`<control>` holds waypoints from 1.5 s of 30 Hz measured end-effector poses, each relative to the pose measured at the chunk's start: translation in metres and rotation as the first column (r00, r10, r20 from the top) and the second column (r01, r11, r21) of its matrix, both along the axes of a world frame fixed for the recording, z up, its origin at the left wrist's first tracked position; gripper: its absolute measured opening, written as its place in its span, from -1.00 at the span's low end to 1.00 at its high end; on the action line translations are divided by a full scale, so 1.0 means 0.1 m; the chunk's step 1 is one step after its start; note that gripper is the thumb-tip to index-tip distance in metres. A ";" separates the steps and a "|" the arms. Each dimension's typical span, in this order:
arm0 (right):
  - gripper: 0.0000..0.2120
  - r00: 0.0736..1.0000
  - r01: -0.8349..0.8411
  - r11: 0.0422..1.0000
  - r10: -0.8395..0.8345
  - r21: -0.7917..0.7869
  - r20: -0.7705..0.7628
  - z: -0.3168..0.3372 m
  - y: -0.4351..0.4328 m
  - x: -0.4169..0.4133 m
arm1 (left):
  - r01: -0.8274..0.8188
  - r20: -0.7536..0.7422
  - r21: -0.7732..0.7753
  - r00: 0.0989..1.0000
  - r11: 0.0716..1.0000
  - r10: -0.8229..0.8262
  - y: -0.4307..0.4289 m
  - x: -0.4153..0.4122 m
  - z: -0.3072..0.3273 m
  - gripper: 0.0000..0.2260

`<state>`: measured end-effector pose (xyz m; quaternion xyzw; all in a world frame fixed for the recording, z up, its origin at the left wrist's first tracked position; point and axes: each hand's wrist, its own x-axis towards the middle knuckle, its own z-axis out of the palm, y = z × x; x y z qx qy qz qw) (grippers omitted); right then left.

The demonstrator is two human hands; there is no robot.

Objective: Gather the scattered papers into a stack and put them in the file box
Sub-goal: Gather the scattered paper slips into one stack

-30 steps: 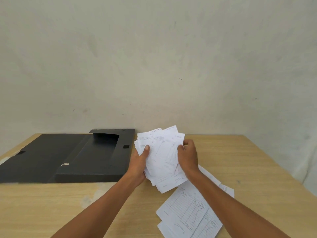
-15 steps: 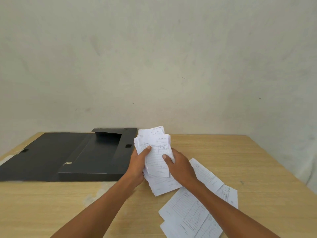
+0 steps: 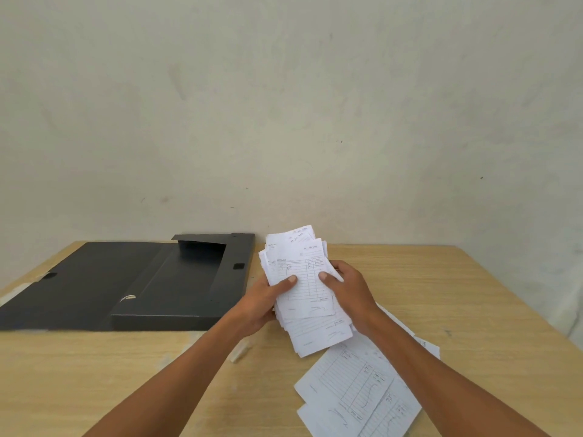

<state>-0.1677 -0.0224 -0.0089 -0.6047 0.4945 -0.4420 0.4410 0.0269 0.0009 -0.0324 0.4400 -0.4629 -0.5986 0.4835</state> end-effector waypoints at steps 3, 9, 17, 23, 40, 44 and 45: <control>-0.72 0.993 -0.096 0.995 0.097 0.033 -0.059 -0.03 0.03 0.03 | -0.003 0.027 -0.014 1.000 1.000 0.003 0.00 -0.09 -0.02 -0.70; -0.69 0.989 -0.005 0.998 0.015 0.065 -0.150 -0.05 -0.06 -0.04 | -0.104 0.069 -0.083 0.992 0.991 0.110 0.02 -0.11 -0.09 -0.74; -0.78 0.980 -0.054 0.980 0.089 0.193 -0.178 -0.04 -0.01 -0.01 | -0.098 0.274 -0.168 0.951 0.981 0.142 0.04 -0.12 -0.09 -0.73; -0.76 0.986 -0.044 0.999 0.043 -0.005 -0.158 -0.05 -0.02 0.06 | -0.201 0.070 -0.125 0.975 0.972 0.211 0.01 -0.18 -0.09 -0.70; -0.07 0.332 0.235 0.939 0.165 0.250 -0.929 -0.16 -0.28 -0.90 | -0.092 0.121 0.218 0.990 0.972 0.067 0.00 0.16 0.07 -0.75; -0.17 0.576 0.204 0.941 0.108 0.270 -0.811 -0.26 -0.27 -0.85 | -0.093 0.129 0.291 0.990 0.952 0.057 0.02 0.00 0.01 -0.76; -0.30 0.606 0.198 0.950 0.074 0.241 -0.792 -0.26 -0.26 -0.82 | -0.102 0.113 0.290 0.991 0.952 0.071 0.01 -0.02 -0.02 -0.74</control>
